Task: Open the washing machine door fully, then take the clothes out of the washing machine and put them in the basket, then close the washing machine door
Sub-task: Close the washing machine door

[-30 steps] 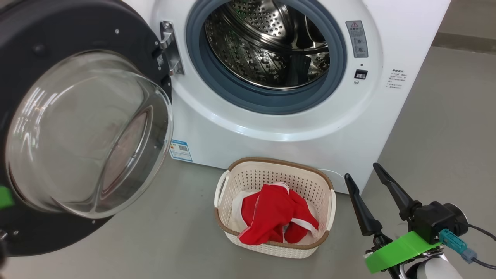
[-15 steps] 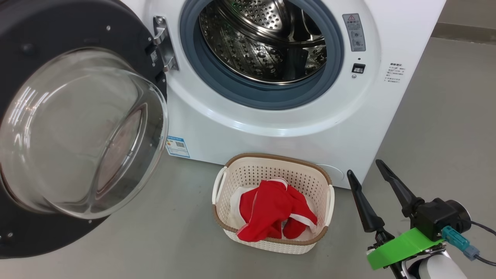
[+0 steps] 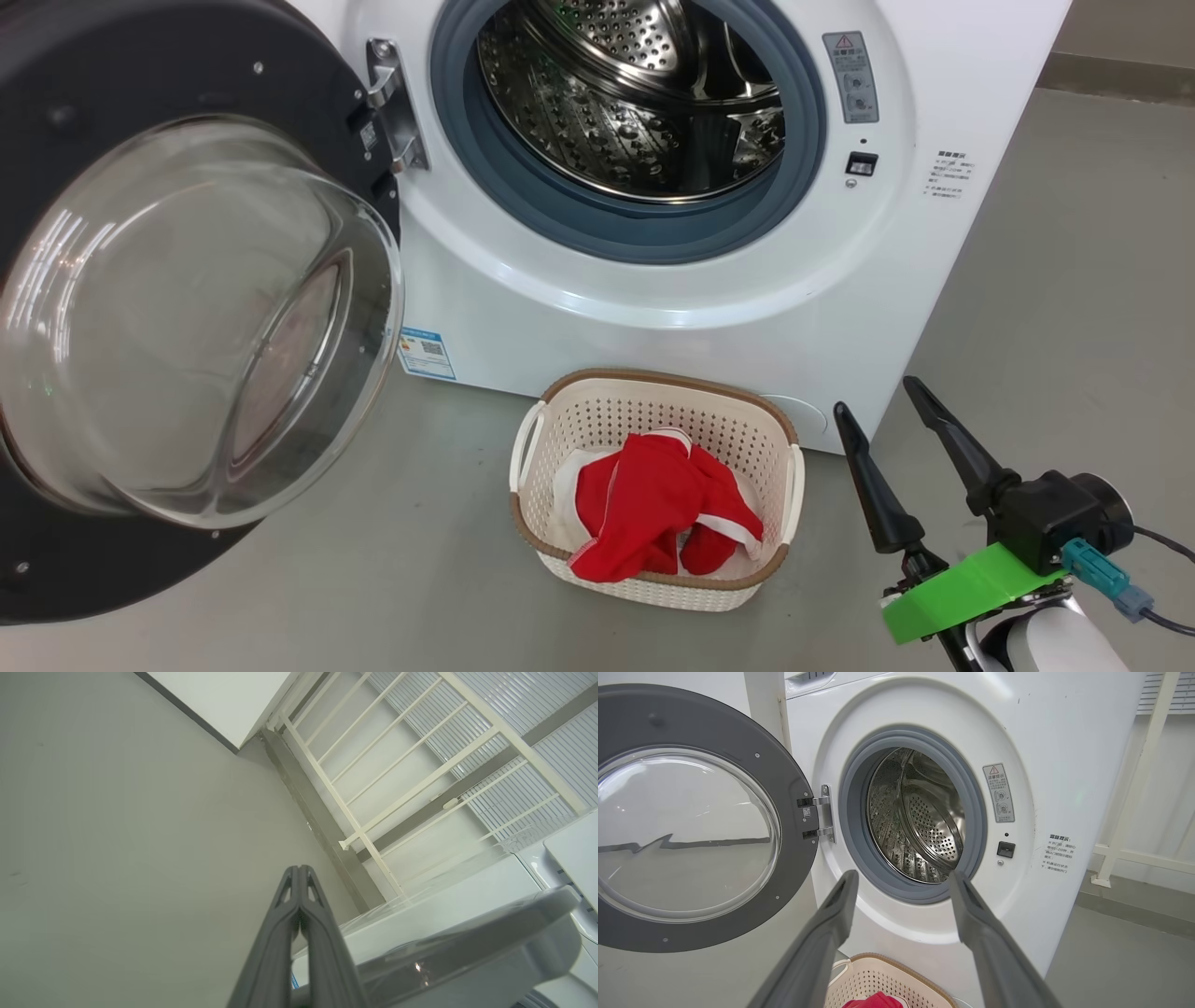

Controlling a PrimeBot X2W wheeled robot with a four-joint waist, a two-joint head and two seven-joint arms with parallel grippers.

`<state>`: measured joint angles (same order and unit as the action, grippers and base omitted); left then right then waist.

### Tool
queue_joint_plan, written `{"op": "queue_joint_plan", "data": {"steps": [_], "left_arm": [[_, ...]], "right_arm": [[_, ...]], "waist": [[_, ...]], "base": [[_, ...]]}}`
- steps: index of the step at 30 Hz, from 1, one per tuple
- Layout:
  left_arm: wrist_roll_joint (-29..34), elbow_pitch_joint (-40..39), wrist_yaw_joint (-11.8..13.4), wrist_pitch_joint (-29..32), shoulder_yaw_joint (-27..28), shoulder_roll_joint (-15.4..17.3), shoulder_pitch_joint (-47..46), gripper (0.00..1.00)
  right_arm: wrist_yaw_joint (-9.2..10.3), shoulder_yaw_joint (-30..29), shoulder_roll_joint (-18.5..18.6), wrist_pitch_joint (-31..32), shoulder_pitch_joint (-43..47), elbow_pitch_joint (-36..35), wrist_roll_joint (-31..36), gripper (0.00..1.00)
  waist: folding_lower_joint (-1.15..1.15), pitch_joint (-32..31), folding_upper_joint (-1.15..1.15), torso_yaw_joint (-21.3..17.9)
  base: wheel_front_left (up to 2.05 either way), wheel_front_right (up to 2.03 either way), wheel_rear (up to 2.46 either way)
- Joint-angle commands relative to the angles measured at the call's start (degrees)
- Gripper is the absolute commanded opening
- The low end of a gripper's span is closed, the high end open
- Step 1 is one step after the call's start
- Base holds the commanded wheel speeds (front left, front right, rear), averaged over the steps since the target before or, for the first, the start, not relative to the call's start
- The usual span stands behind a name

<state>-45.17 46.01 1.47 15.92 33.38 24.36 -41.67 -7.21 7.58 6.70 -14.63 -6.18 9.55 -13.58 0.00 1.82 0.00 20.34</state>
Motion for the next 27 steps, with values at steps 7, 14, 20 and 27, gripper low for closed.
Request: {"op": "queue_joint_plan", "data": {"steps": [7,14,20,27], "left_arm": [[-7.04,1.89,-3.21,7.65,4.00,2.97,-2.97,0.00],[-13.67,0.59,-6.24,16.13,6.18,-0.34,-0.71,0.00],[-16.23,-3.68,-7.08,20.93,6.48,-2.74,3.05,0.00],[-18.55,-10.82,-6.63,24.00,7.03,-6.95,7.26,0.00]], "right_arm": [[-0.28,1.62,0.18,-0.37,-2.43,-1.13,0.28,1.00],[-0.28,0.75,-0.01,-0.37,-1.00,-1.15,-0.19,1.00],[-0.28,0.23,-0.32,-0.37,-0.17,-1.03,-0.16,1.00],[-0.28,0.13,-0.86,-0.37,0.38,-0.83,-0.14,1.00]], "waist": [[0.00,0.09,0.00,-0.72],[0.00,-0.47,0.00,-0.76],[0.00,-1.30,0.00,-0.83],[0.00,-2.12,0.00,-1.01]], "base": [[0.00,0.00,0.00],[0.00,0.00,0.00],[0.00,0.00,0.00],[0.00,0.00,0.00]]}}
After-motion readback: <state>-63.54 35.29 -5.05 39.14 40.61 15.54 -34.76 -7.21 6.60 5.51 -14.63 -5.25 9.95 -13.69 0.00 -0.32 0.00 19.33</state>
